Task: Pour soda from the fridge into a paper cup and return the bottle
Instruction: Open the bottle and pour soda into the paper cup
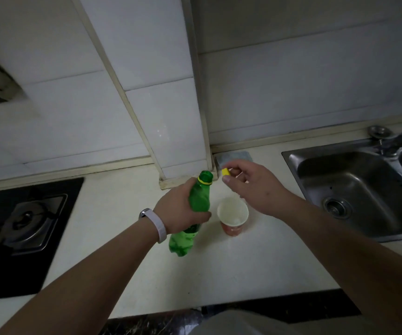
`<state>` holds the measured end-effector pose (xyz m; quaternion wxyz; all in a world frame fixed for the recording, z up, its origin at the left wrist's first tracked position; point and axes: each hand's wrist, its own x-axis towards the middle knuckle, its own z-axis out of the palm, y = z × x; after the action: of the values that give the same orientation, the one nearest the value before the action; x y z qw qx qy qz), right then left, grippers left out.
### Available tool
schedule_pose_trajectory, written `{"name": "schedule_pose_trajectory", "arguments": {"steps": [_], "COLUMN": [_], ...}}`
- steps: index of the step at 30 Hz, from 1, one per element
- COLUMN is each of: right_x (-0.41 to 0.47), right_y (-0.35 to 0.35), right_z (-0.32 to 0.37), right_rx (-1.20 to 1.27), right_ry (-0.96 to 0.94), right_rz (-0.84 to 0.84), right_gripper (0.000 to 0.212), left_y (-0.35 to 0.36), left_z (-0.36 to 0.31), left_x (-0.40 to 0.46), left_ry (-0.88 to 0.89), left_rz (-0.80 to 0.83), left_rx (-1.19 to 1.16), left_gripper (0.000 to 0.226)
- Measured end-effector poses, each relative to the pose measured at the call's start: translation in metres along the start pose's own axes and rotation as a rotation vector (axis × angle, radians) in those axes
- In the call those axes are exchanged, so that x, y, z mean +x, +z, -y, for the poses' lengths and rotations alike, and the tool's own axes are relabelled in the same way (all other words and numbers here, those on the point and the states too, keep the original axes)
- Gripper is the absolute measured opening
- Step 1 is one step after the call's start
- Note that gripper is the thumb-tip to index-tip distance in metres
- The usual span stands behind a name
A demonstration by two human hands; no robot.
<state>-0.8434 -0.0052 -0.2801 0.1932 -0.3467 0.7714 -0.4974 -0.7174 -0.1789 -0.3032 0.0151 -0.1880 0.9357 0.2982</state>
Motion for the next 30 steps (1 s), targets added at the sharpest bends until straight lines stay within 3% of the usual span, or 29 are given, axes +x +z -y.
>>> {"name": "schedule_pose_trajectory", "arguments": {"steps": [3, 8, 14, 20, 30], "right_x": [0.006, 0.017, 0.031, 0.039, 0.033], "right_y": [-0.003, -0.003, 0.008, 0.018, 0.039], "right_z": [0.034, 0.076, 0.108, 0.143, 0.168], "right_rx": [-0.100, -0.359, -0.506, -0.821, -0.887], "right_ry": [-0.118, -0.302, -0.447, -0.364, -0.335], "right_rz": [0.034, 0.185, 0.305, 0.459, 0.515], "right_gripper": [0.024, 0.032, 0.033, 0.031, 0.018], "left_y": [-0.008, -0.027, -0.042, -0.045, -0.054], "left_z": [-0.002, -0.003, 0.003, 0.014, 0.036], "left_x": [-0.006, -0.012, -0.018, -0.025, -0.040], "left_ry": [0.036, 0.074, 0.125, 0.137, 0.169], "left_rz": [-0.079, -0.126, -0.166, -0.152, -0.033], "left_rx": [-0.095, -0.172, -0.202, -0.208, -0.335], "left_gripper": [0.057, 0.062, 0.065, 0.067, 0.067]}}
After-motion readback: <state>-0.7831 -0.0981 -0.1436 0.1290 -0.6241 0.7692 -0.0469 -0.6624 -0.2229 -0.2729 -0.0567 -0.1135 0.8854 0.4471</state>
